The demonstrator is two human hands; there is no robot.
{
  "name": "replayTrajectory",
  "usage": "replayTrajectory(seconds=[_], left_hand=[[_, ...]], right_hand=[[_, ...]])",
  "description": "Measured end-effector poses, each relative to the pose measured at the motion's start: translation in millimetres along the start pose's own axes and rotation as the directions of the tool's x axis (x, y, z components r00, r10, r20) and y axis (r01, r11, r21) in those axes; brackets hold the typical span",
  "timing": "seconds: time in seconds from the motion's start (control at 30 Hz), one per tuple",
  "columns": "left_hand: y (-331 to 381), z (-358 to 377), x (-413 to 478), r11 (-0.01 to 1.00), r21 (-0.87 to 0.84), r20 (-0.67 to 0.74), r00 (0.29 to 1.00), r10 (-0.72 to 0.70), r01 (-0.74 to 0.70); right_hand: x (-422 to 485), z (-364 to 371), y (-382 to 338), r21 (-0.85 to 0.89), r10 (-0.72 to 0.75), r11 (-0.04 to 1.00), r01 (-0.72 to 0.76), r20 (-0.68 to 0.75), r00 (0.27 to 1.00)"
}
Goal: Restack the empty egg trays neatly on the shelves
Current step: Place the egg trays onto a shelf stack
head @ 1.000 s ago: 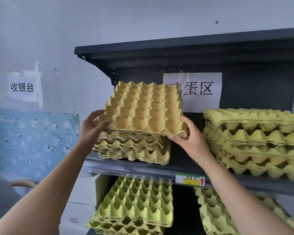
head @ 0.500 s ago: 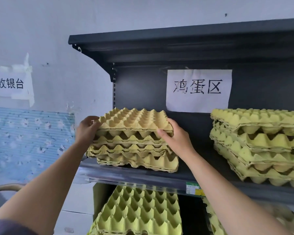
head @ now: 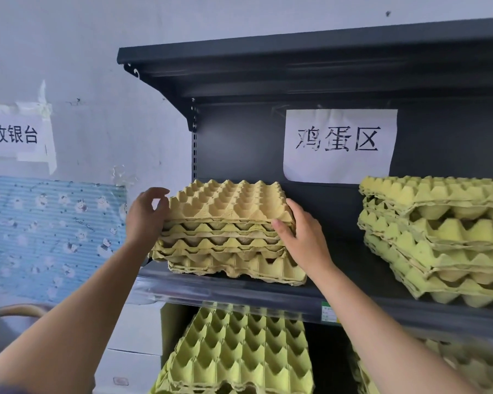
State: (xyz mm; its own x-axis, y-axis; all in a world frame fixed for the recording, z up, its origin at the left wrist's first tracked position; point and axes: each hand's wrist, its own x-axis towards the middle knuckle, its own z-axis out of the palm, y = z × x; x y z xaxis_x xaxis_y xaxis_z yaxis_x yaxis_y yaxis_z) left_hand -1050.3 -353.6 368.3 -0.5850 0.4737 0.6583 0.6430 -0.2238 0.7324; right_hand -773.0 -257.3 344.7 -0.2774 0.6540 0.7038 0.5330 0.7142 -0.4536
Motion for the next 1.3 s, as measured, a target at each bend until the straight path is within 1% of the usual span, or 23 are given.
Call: replayTrajectory(seconds=[0.07, 0.2, 0.37, 0.5, 0.67, 0.77, 0.9, 1.0, 1.1, 1.2, 1.3], left_hand=[[12, 2, -3, 0.991, 0.08, 0.004, 0.994, 0.111, -0.111], [50, 24, -10, 0.919, 0.208, 0.107, 0.942, 0.318, -0.334], [106, 62, -33, 0.817, 0.262, 0.207, 0.857, 0.472, -0.514], [164, 101, -71, 0.749, 0.232, 0.224, 0.784, 0.579, -0.62], [247, 163, -145, 0.682, 0.111, 0.252, 0.684, 0.684, -0.723], [293, 206, -194, 0.641, 0.071, 0.287, 0.632, 0.72, -0.764], [343, 260, -256, 0.594, 0.047, 0.323, 0.575, 0.751, -0.803], [379, 305, -303, 0.535, 0.012, 0.368, 0.501, 0.783, -0.845], [409, 354, -345, 0.492, -0.065, 0.389, 0.431, 0.814, -0.868], [431, 413, -383, 0.488, -0.177, 0.405, 0.389, 0.827, -0.855], [445, 475, -414, 0.487, -0.251, 0.416, 0.362, 0.835, -0.837]], right_hand=[[0, -5, -1, -0.055, -0.044, 0.998, 0.042, -0.036, 0.998], [4, -28, -3, -0.196, -0.158, 0.971, 0.136, -0.103, 0.982], [-4, -83, 1, -0.297, -0.271, 0.931, 0.209, -0.181, 0.945], [-22, -144, 24, -0.375, -0.333, 0.898, 0.23, -0.235, 0.913], [-63, -246, 74, -0.442, -0.338, 0.875, 0.195, -0.27, 0.902], [-93, -308, 112, -0.504, -0.354, 0.847, 0.167, -0.302, 0.885], [-132, -376, 165, -0.549, -0.313, 0.831, 0.087, -0.334, 0.889], [-161, -424, 212, -0.592, -0.263, 0.806, 0.015, -0.336, 0.904], [-186, -462, 261, -0.62, -0.219, 0.783, -0.059, -0.362, 0.906], [-208, -493, 311, -0.635, -0.138, 0.76, -0.14, -0.368, 0.92], [-224, -519, 359, -0.66, -0.07, 0.726, -0.194, -0.352, 0.934]])
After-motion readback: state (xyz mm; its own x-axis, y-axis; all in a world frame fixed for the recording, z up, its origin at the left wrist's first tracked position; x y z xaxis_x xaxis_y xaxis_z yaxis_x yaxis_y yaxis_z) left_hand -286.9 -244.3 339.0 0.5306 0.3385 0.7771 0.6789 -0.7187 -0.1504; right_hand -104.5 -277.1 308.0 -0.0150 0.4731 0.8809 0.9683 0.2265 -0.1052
